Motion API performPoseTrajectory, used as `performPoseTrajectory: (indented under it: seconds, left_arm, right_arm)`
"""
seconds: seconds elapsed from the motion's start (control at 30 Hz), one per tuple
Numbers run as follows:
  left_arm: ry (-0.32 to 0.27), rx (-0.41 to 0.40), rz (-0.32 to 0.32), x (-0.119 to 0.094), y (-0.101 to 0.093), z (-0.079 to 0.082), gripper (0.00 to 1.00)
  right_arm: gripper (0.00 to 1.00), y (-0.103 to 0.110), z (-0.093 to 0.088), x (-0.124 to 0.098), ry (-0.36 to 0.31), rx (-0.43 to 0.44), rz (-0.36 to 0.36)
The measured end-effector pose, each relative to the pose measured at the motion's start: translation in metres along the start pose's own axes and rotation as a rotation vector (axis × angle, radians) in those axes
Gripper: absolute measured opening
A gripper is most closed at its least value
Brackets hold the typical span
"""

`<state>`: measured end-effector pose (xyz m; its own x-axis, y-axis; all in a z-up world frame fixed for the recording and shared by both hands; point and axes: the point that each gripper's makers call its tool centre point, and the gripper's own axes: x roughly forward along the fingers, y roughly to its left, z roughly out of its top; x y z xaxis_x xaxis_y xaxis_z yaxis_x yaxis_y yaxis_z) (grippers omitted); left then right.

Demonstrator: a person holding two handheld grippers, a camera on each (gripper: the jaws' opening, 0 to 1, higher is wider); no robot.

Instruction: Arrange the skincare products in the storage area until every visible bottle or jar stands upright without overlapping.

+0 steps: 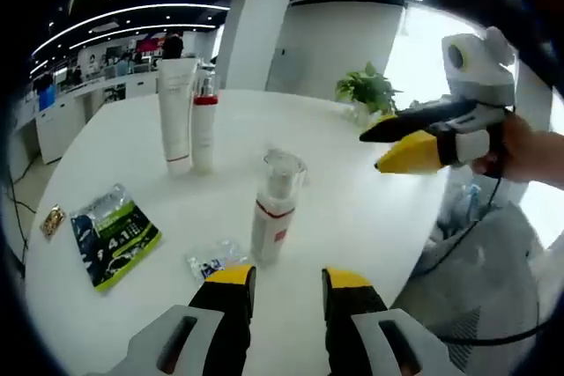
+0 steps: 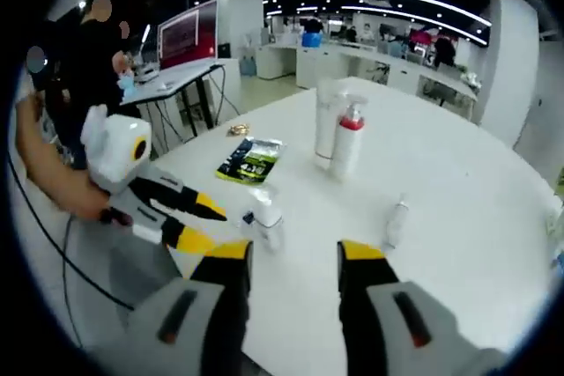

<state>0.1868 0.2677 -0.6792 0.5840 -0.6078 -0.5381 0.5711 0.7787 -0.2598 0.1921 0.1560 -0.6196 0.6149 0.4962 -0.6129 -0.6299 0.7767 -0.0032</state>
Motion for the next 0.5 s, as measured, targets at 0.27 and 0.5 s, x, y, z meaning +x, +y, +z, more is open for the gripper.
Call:
performPoseTrajectory:
  seconds: [0.27,0.5]
  left_arm:
    - [0.03,-0.016,0.084,0.004,-0.001,0.029,0.39]
    - [0.067,-0.056,0.139,0.021,-0.008,0.025,0.47]
  right_arm:
    - [0.37,-0.025,-0.038,-0.044,-0.043,0.023,-0.13]
    - [0.36,-0.025,-0.038,-0.047,-0.086,-0.166,-0.197]
